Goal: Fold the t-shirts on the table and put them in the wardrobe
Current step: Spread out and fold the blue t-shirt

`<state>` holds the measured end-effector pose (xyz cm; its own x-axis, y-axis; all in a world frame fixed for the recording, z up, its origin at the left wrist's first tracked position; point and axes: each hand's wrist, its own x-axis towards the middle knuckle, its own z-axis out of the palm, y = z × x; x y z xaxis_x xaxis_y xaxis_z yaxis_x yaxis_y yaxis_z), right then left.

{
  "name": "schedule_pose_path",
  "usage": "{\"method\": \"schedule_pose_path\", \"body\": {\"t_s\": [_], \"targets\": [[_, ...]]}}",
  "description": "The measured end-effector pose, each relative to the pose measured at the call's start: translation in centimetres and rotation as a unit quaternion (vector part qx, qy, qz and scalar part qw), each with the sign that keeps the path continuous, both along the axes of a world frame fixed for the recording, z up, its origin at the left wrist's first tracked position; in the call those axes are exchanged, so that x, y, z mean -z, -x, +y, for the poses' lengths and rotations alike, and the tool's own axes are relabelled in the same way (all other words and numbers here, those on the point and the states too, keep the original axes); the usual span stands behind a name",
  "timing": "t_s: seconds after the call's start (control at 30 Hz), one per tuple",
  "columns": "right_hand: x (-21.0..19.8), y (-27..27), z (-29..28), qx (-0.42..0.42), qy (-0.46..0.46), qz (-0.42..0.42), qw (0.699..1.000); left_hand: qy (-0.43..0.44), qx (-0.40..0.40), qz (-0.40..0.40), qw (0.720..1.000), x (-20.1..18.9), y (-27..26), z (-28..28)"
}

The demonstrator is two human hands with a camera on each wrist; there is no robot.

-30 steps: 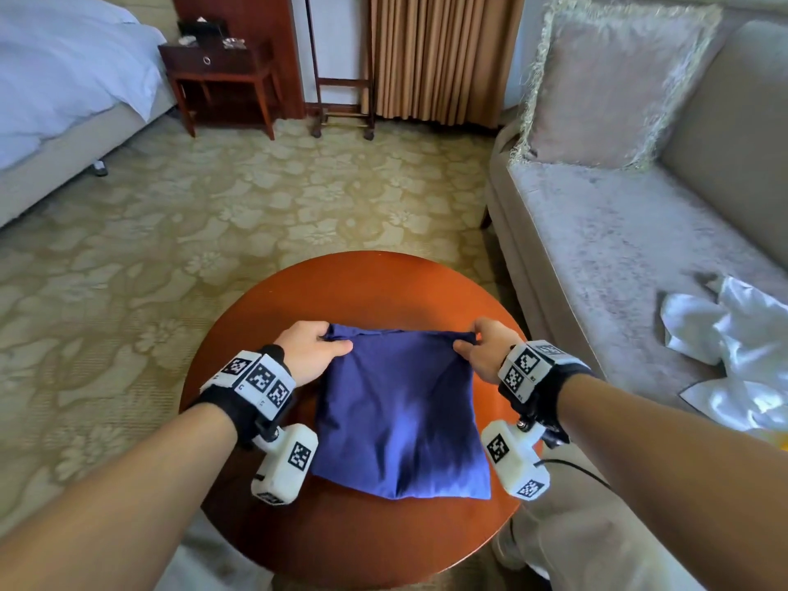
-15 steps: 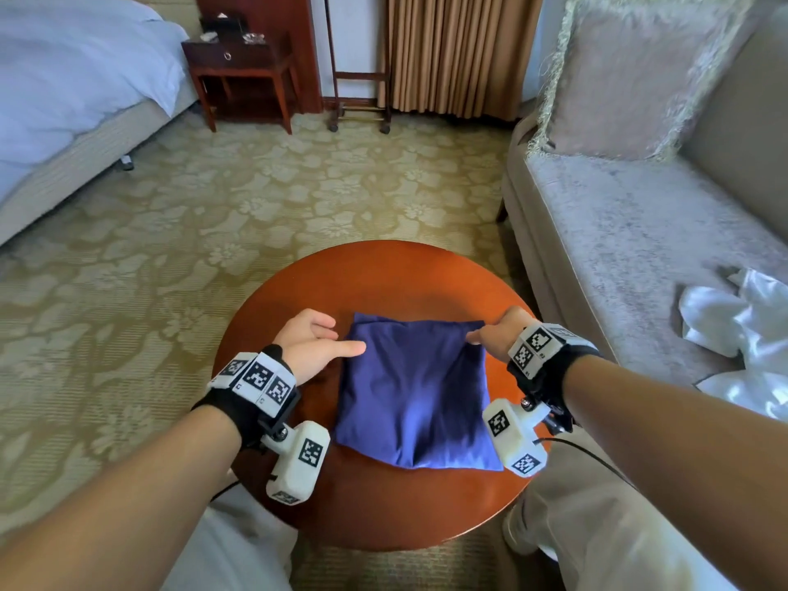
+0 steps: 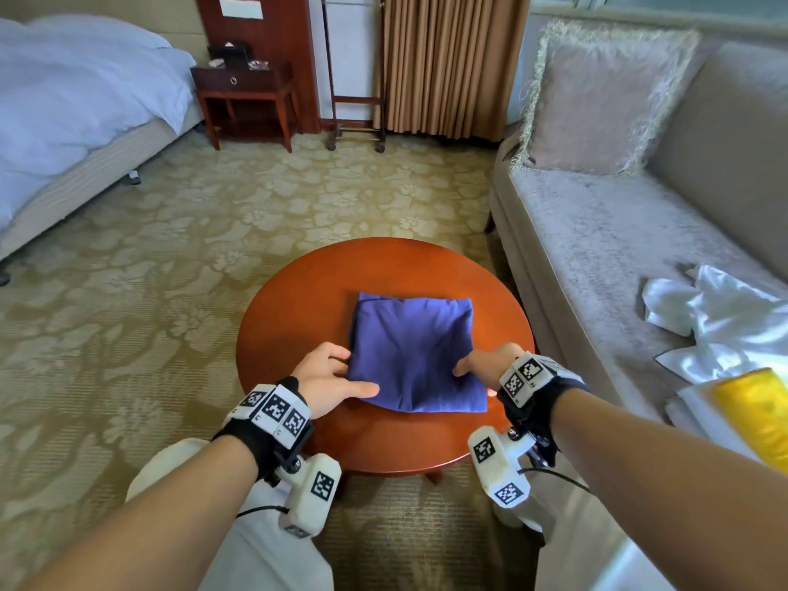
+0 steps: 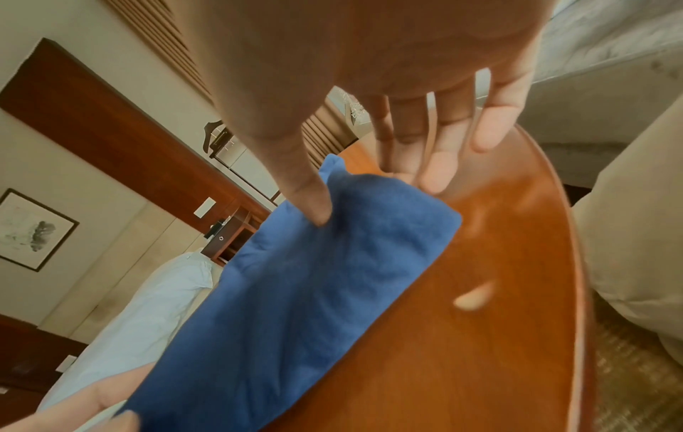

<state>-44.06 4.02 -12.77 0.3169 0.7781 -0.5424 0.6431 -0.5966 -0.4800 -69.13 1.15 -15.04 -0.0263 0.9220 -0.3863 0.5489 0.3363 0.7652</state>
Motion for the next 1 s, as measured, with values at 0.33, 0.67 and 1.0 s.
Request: {"method": "schedule_pose_path", "body": {"t_s": [0.33,0.67,1.0], "targets": [[0.9,-0.7,-2.4,-0.007,-0.044,-0.052,0.998,-0.016,-0.06,0.127,0.99,1.2,-0.2,-0.5],[-0.2,0.7,-0.2,-0.044,-0.085,-0.119,0.988,-0.011,-0.026,0.23,0.973,-1.9,-0.8,1.8],[1.5,2.4,4.7,-0.318,-0.025,-0.15,0.936,-0.106,0.187,0.198,0.956,-1.6,-1.8,8.8]]}}
